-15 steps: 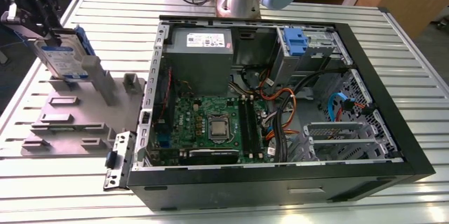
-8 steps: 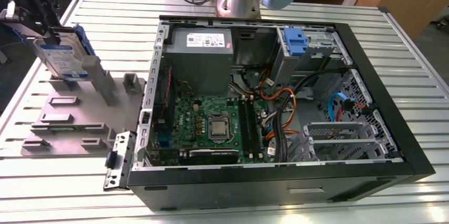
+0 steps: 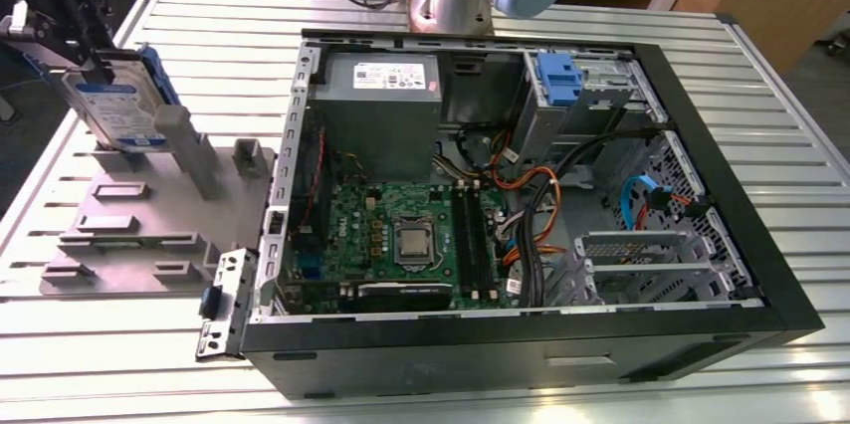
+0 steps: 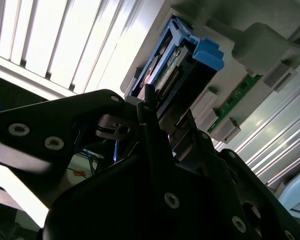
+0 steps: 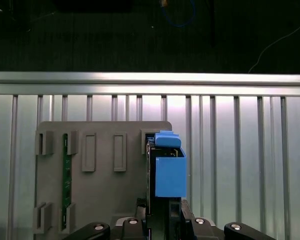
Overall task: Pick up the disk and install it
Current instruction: 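Pick up the disk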
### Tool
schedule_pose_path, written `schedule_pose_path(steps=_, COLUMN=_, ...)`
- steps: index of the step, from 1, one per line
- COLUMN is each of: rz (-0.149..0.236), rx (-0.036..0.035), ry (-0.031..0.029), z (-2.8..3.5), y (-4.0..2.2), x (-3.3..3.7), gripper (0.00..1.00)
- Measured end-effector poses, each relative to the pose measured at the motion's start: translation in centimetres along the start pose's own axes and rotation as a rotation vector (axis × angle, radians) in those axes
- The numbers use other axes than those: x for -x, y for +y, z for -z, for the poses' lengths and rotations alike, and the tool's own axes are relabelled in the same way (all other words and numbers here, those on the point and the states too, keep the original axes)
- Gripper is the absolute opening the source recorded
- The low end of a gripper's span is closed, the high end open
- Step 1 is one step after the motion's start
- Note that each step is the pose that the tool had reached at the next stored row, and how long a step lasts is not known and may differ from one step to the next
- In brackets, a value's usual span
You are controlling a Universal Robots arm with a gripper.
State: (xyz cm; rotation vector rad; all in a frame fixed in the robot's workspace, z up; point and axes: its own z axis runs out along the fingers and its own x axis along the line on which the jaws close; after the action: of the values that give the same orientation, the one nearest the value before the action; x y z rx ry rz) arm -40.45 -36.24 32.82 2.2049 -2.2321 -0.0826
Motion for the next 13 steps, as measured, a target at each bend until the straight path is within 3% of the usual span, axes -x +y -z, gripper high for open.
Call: schedule_pose_path(steps=13, rz=0.000, rx=0.0000, ry=0.0000, z=0.34, y=0.01, x=0.01, gripper=0.35)
